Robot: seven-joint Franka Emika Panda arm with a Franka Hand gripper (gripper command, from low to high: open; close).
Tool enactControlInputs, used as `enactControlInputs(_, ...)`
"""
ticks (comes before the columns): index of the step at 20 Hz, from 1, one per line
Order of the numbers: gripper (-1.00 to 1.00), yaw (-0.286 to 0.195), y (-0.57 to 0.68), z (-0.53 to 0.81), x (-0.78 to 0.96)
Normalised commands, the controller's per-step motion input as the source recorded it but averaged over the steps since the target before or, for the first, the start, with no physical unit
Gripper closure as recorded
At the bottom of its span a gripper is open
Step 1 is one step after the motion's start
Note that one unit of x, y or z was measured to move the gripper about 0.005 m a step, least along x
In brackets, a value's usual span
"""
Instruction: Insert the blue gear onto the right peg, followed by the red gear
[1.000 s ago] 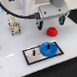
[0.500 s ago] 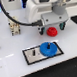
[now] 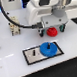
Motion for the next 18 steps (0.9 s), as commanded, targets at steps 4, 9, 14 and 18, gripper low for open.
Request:
enactControlInputs(4, 1.0, 0.0, 0.01, -0.09, -0.17)
enactControlInputs(9, 1.0, 0.0, 0.01, -0.06, -0.16)
enactControlInputs(14, 1.0, 0.0, 0.02, 0.02, -0.05)
enactControlInputs(18, 1.0, 0.0, 0.02, 0.42, 0.09)
